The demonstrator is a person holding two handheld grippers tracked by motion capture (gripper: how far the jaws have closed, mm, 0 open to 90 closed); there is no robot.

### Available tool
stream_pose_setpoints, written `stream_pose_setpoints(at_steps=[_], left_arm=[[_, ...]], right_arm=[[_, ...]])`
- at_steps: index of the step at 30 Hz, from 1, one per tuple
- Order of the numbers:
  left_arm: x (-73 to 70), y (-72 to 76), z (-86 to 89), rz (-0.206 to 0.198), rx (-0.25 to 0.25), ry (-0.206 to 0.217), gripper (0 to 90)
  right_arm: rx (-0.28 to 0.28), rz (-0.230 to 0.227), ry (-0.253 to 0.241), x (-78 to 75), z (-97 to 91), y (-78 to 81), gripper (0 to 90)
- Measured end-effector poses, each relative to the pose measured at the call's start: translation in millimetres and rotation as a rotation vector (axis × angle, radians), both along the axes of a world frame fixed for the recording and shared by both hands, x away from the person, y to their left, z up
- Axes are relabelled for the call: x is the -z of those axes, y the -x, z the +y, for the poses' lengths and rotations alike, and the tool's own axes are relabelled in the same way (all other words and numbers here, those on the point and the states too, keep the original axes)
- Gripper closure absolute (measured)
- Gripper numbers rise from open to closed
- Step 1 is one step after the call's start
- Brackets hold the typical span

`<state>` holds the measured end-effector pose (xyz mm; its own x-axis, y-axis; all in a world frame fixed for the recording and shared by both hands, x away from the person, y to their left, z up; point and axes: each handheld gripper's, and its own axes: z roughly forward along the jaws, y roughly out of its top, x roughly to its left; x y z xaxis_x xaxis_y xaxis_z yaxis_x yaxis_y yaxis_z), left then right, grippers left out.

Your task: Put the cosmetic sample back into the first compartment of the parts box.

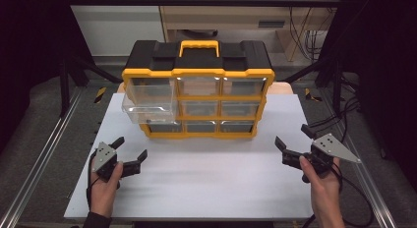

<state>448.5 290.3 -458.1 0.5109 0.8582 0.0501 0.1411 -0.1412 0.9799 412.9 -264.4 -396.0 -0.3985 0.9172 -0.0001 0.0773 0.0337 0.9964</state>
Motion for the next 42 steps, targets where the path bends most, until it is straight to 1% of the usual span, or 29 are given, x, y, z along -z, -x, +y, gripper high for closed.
stream_pose_setpoints(at_steps=[3,9,12,14,16,24,26,28,29,30,35,37,38,40,42], left_arm=[[0.5,0.7,0.3,0.003,-0.002,0.003,2.0],[1.5,4.4,1.7,0.005,-0.009,0.009,2.0],[0.8,5.6,1.9,-0.004,-0.016,0.020,1.9],[0.8,6.6,1.6,-0.001,-0.017,0.017,2.0],[0.5,7.5,0.8,-0.002,-0.017,0.020,1.9],[-2.3,8.3,-1.0,-0.007,-0.017,0.029,1.8],[-4.5,9.5,0.0,-0.027,-0.021,0.035,1.8],[-6.5,10.6,1.4,-0.039,-0.028,0.044,1.9],[-6.9,10.8,1.7,-0.042,-0.029,0.051,1.9],[-7.3,11.1,2.4,-0.044,-0.030,0.050,1.9],[-9.3,11.3,2.6,-0.049,-0.028,0.063,2.0],[-10.3,11.0,2.6,-0.048,-0.027,0.066,2.1],[-10.8,10.9,2.8,-0.045,-0.027,0.069,2.1],[-11.7,10.8,3.1,-0.042,-0.034,0.073,2.3],[-13.5,10.9,3.6,-0.045,-0.043,0.086,2.7]], right_arm=[[0.001,0.000,0.016,6.7,-0.1,0.2,5.0],[-0.009,-0.003,0.001,14.9,-1.5,0.2,4.9],[-0.006,-0.015,0.026,20.2,-0.7,1.2,4.9],[-0.019,-0.013,0.020,24.0,0.2,2.6,4.9],[-0.020,-0.012,0.027,28.2,0.8,3.2,4.9],[-0.030,-0.002,0.017,42.1,3.1,2.1,5.3],[-0.034,-0.001,0.015,46.1,4.5,1.2,5.3],[-0.039,0.003,0.002,50.4,5.8,0.2,5.4],[-0.042,0.001,-0.007,53.5,6.7,-0.7,5.3],[-0.041,-0.001,-0.013,56.0,7.5,-1.3,5.4],[-0.051,0.007,0.002,64.4,13.2,-1.9,5.3],[-0.060,-0.004,0.012,67.1,15.8,-1.7,5.3],[-0.063,-0.002,0.012,68.4,17.2,-1.2,5.3],[-0.075,0.004,0.012,71.4,20.3,-0.6,5.3],[-0.082,0.004,0.025,74.3,23.2,-0.7,5.4]])
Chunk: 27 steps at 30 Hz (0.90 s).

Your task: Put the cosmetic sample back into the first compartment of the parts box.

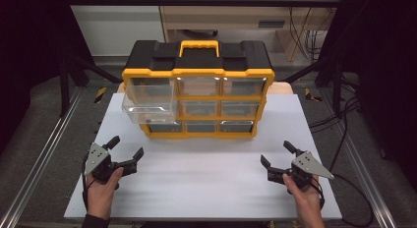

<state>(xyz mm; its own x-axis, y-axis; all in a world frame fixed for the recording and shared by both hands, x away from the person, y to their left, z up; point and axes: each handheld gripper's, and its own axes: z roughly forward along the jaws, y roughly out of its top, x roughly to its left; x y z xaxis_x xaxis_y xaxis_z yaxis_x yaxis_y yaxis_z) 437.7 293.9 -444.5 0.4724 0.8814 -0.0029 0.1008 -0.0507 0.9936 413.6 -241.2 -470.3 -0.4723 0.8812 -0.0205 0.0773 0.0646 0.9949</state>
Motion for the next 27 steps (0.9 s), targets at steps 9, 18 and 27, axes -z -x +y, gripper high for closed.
stream_pose_setpoints(at_steps=[9,18,27], left_arm=[[-9.7,1.2,0.5,0.007,-0.021,0.029,4.6],[-37.9,10.7,-11.7,-0.003,-0.013,0.041,12.4],[-66.0,26.2,-28.0,-0.015,-0.001,0.062,26.4]], right_arm=[[-0.033,0.013,0.017,6.4,9.4,-1.7,5.2],[-0.044,0.014,0.036,8.2,12.7,0.2,5.1],[-0.043,0.006,0.027,9.4,13.1,3.2,5.3]])
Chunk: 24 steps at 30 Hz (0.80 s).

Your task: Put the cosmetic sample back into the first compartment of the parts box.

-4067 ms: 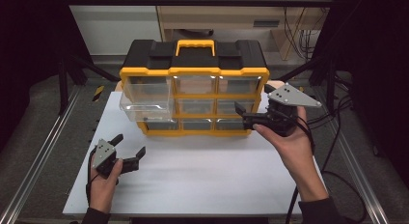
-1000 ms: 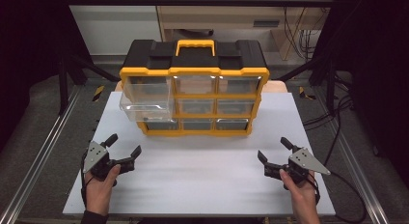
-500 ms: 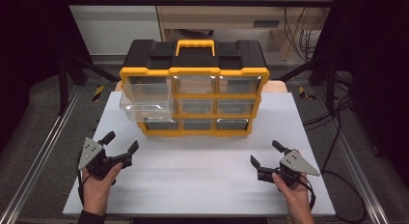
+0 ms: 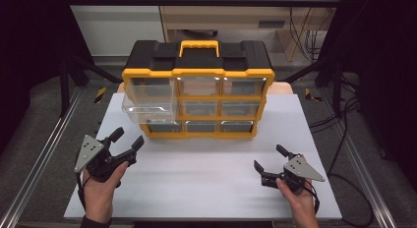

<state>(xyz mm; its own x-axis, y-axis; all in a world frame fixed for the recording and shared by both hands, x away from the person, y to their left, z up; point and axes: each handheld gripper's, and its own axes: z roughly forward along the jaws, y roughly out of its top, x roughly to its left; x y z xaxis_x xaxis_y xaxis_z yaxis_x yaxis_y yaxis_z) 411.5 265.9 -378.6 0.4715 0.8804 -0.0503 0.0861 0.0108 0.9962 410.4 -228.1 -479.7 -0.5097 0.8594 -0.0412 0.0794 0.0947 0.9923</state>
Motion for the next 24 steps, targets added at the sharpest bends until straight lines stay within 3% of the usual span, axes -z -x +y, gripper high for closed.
stream_pose_setpoints(at_steps=[7,14,20,24], left_arm=[[-9.9,10.0,-5.6,-0.024,-0.006,-0.033,44.4],[-13.3,15.1,-7.8,-0.036,0.016,-0.034,63.5],[-17.5,17.8,-10.3,-0.020,0.059,-0.046,77.9],[-21.0,19.2,-9.5,-0.005,0.078,-0.026,88.2]], right_arm=[[0.005,0.000,0.002,0.2,-0.7,0.1,5.3],[0.011,0.001,0.002,0.3,-1.7,1.2,5.4],[0.011,0.000,0.009,0.4,-1.4,1.3,5.6],[0.013,0.000,0.010,0.4,-2.0,1.5,5.7]])
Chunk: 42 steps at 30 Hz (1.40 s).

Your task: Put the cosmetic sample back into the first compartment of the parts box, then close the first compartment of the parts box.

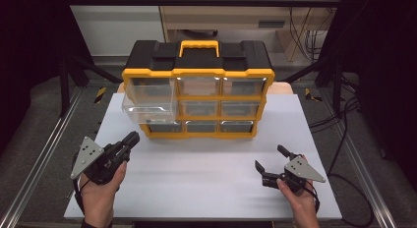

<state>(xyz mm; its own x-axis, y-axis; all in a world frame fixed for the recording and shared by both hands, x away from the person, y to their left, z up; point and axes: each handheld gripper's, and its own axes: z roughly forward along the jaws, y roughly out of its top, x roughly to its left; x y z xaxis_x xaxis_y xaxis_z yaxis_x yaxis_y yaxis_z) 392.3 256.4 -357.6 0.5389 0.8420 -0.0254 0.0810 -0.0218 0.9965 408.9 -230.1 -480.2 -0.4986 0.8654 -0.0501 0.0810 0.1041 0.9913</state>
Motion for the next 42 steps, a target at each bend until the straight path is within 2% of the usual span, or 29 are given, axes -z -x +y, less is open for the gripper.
stream_pose_setpoints(at_steps=[6,16,19,25,29,33,37,42], left_arm=[[-4.0,1.6,-1.4,0.002,-0.009,0.017,89.2],[-7.7,0.6,-10.8,0.007,-0.003,0.010,89.2],[-9.2,-0.3,-12.1,0.005,-0.003,0.007,89.1],[-7.7,-6.6,-19.0,0.015,0.015,-0.003,89.1],[-9.0,-14.4,-22.4,0.026,0.018,0.023,89.1],[-10.0,-19.3,-25.9,0.028,0.016,0.006,89.0],[-11.8,-24.8,-27.8,0.042,0.018,0.015,89.0],[-16.3,-26.9,-32.4,0.034,0.016,-0.002,89.1]], right_arm=[[0.003,-0.004,0.008,0.0,-0.1,0.5,5.7],[0.001,-0.009,0.014,0.4,1.1,0.8,6.1],[0.004,-0.004,0.001,0.3,0.4,1.6,6.0],[0.005,-0.008,0.002,0.6,0.2,1.9,6.1],[0.008,-0.014,0.009,0.6,0.8,1.8,6.6],[0.004,-0.010,0.008,0.7,0.9,2.6,6.4],[-0.002,-0.011,0.012,0.8,2.0,2.3,6.4],[-0.009,-0.013,0.017,0.4,4.0,3.4,6.1]])
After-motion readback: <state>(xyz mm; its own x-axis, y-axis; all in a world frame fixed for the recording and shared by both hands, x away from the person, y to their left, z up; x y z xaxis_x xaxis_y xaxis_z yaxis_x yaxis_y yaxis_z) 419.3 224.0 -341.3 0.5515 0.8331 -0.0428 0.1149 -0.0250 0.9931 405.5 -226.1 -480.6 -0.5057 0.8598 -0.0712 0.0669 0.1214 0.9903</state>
